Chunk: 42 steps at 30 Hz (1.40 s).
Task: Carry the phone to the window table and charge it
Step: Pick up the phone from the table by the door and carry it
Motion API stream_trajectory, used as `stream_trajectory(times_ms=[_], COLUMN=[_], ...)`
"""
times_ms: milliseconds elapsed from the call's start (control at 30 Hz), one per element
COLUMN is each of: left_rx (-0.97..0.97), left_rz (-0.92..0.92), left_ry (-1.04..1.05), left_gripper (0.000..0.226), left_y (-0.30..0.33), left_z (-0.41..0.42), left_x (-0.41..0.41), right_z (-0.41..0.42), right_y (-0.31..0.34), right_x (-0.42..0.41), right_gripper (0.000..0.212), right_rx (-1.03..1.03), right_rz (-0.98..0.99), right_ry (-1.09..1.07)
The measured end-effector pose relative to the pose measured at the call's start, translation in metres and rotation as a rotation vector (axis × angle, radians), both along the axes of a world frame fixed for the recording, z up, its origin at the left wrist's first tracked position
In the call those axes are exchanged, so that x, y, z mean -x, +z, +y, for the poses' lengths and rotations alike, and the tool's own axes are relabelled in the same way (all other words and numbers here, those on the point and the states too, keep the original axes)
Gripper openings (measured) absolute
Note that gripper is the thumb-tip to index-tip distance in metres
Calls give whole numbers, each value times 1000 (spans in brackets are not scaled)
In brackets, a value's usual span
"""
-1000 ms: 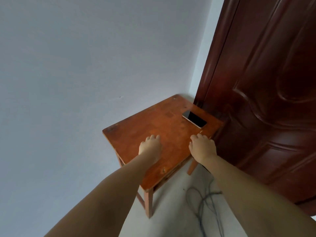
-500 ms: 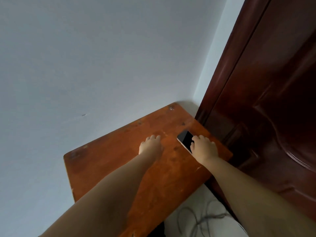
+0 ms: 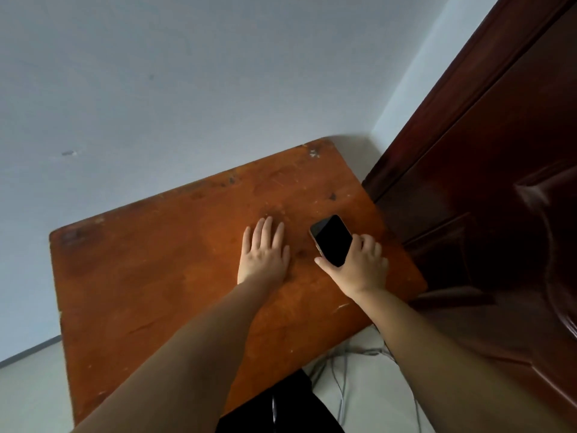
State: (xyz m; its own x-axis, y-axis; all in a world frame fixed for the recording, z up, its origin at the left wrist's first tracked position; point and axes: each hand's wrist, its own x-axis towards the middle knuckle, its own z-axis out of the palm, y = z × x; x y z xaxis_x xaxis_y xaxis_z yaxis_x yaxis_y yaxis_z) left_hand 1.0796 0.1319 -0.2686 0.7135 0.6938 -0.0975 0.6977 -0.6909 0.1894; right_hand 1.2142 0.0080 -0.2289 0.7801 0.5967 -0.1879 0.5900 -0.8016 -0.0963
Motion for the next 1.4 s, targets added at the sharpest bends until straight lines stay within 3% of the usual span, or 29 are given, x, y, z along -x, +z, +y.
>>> stream_trajectory(times_ms=[200, 433, 567, 767, 1033, 1400], left_rx=[-41, 70, 105, -7, -97, -108], left_rz=[44, 127, 11, -92, -61, 12], left_ry=[5, -28, 86, 256, 550, 1022], left_gripper=[60, 57, 48, 44, 41, 36], left_y=[-8, 14, 55, 101, 128, 140], left_z=[2, 9, 18, 24, 7, -135], left_x=[-2, -5, 1, 51, 198, 483], right_z=[1, 8, 25, 66, 111, 78], right_y=[-3, 17, 42, 75, 99, 106], right_x=[0, -12, -11, 19, 131, 421], right_gripper=[89, 75, 79, 75, 74, 77], right_rx=[-33, -112, -127, -230, -285, -340], right_rz=[-2, 88, 23, -2, 1, 121], right_ry=[7, 60, 218, 422, 722, 1239])
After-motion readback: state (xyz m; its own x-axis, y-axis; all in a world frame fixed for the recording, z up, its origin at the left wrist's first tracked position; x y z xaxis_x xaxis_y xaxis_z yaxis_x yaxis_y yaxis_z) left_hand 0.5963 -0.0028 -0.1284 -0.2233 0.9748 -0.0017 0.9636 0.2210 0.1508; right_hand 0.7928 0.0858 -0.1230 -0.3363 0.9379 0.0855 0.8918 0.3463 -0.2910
